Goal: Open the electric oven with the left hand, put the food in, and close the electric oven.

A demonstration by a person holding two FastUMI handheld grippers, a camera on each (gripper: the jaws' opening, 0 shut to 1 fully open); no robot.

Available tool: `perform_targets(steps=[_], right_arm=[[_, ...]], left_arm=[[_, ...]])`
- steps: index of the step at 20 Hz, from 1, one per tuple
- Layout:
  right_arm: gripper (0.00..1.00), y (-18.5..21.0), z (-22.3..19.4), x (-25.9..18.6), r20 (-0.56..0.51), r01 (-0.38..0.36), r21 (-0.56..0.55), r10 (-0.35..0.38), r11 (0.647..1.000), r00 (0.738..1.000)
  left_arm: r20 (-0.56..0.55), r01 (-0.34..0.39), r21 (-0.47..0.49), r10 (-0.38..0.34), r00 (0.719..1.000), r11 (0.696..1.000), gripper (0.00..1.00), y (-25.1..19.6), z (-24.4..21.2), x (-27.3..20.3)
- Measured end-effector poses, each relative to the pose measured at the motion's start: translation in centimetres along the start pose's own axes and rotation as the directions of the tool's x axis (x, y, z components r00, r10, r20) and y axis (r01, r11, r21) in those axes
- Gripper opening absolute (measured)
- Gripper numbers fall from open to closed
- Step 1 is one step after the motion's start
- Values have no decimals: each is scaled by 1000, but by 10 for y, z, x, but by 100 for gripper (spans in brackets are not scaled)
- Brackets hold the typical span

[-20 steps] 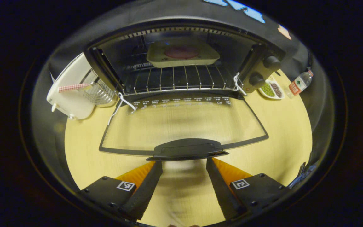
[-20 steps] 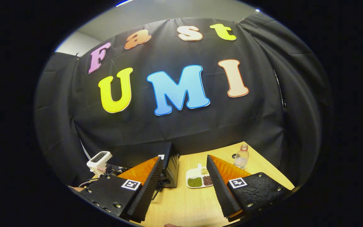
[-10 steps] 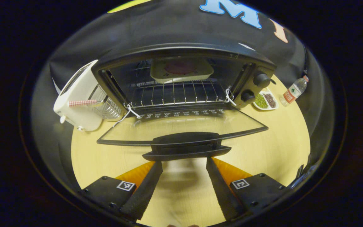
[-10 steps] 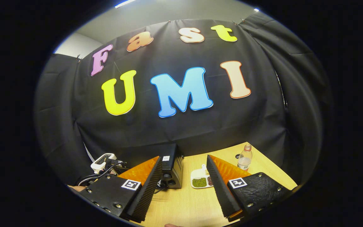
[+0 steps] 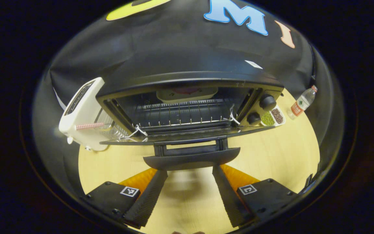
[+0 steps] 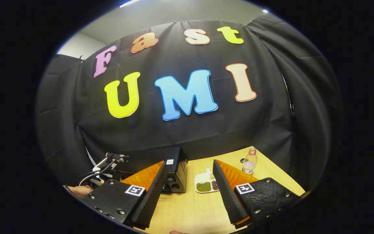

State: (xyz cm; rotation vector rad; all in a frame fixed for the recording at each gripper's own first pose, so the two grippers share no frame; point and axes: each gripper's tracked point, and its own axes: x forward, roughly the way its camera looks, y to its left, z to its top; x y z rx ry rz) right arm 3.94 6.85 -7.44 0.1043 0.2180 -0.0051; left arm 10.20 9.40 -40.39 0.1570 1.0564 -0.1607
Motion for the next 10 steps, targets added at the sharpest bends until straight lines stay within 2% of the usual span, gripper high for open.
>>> perform_targets(steps=[2, 6, 7, 8, 9, 10], right_arm=[[86, -2, 0, -1, -3, 0, 3, 0, 1000, 1000], [86, -7, 8, -3, 12, 0, -12, 0, 1000, 1000], [86, -9, 11, -5, 17, 1, -15, -1, 1000, 1000], [86, -11, 15, -5, 24, 0, -17, 1, 1000, 1000], [86, -12, 19, -6, 31, -1, -19, 1, 1000, 1000], [86, -11, 25, -6, 41, -3, -26, 4, 1000, 999]], left_arm=[[25, -5, 16, 4, 1000, 1000, 99, -1, 10, -6], [150, -20, 0, 20, 989, 1000, 95, -4, 41, -35], [199, -17, -15, 20, 980, 1000, 92, -9, 51, -48], [259, -11, -32, 19, 966, 999, 95, -11, 65, -64], [331, -2, -46, 17, 943, 999, 92, -14, 80, -84], [406, 9, -57, 15, 914, 998, 94, -18, 97, -106]])
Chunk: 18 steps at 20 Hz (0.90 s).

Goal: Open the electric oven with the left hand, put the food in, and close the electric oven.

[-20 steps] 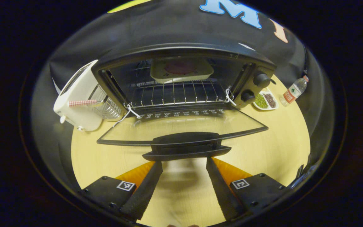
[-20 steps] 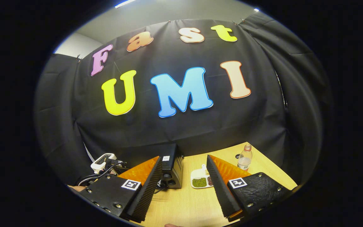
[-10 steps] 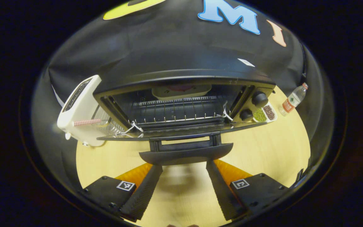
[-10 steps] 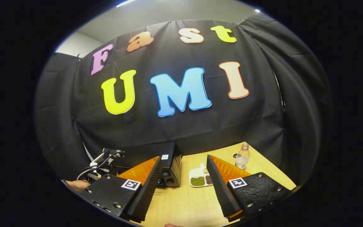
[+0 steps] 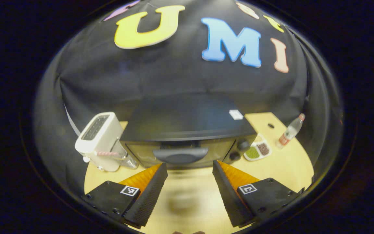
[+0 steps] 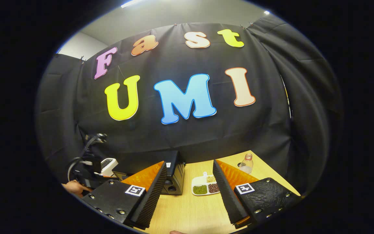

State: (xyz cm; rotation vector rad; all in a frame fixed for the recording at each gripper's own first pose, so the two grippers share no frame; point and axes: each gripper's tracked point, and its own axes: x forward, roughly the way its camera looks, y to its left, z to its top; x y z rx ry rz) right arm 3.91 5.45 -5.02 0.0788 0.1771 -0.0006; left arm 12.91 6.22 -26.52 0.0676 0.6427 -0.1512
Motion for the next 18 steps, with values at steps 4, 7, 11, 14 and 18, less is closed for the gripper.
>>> perform_targets(steps=[4, 7, 11, 14, 18], right_arm=[[86, -2, 33, -5, 70, 23, -42, -20, 999, 997], [86, 10, 61, -11, 106, 3, -60, 3, 998, 994], [86, 23, 87, -22, 137, -18, -68, 28, 998, 990], [86, 28, 93, -29, 157, -19, -82, 31, 996, 987], [86, 31, 94, -36, 166, -12, -72, 24, 997, 986]], left_arm=[[277, 0, -11, 3, 961, 1000, 99, -16, 85, -75], [397, -27, -15, 31, 917, 1000, 95, -25, 119, -136], [526, 23, -43, 3, 850, 999, 99, -49, 144, -208], [558, 17, -47, 12, 830, 999, 98, -48, 152, -231], [550, 17, -58, 18, 835, 998, 99, -40, 149, -232]])
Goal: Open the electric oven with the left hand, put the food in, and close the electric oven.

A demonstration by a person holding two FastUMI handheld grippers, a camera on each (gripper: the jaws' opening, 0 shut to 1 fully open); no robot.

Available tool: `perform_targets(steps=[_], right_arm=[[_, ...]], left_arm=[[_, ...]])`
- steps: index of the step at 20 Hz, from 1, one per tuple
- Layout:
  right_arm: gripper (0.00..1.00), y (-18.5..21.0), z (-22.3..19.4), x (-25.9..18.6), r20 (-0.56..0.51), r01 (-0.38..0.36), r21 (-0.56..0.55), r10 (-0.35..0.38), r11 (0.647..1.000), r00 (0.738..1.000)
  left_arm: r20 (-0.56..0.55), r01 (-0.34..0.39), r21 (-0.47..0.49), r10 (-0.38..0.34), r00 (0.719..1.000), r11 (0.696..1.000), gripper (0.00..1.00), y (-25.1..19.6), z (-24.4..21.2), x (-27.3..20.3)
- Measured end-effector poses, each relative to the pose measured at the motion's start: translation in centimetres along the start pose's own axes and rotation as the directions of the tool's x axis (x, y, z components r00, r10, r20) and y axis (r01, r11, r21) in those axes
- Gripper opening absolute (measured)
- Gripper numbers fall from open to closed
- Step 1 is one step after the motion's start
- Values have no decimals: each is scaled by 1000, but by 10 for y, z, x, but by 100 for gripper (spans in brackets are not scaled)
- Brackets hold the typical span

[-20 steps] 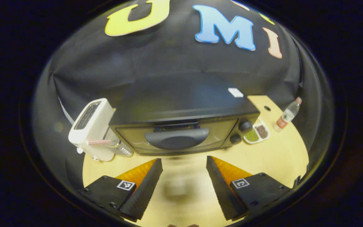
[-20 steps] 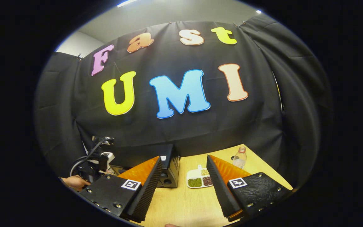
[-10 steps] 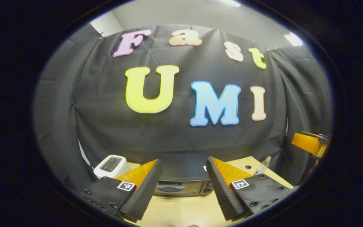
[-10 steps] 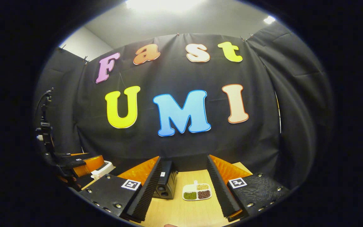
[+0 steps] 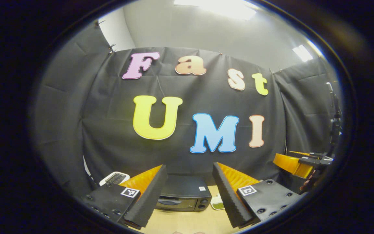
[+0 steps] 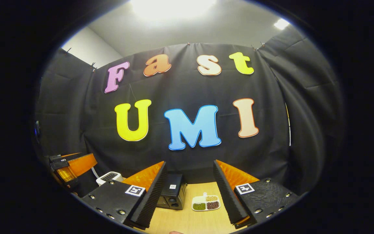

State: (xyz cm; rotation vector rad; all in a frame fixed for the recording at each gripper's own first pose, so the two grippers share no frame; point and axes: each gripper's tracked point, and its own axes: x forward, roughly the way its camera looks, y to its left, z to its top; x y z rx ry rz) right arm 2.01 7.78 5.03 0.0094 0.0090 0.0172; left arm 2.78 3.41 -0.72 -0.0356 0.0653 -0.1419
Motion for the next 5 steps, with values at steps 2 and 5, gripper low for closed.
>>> perform_targets(steps=[2, 5], right_arm=[[86, 1, -1, -3, 1, 11, -1, -11, 1000, 1000], [86, 6, -1, -6, -3, 24, -5, -24, 1000, 1000]], left_arm=[[4, -1, -3, 1, 1000, 1000, 99, 8, 3, -1], [9, 2, -3, -2, 1000, 1000, 99, 18, 5, -4]])
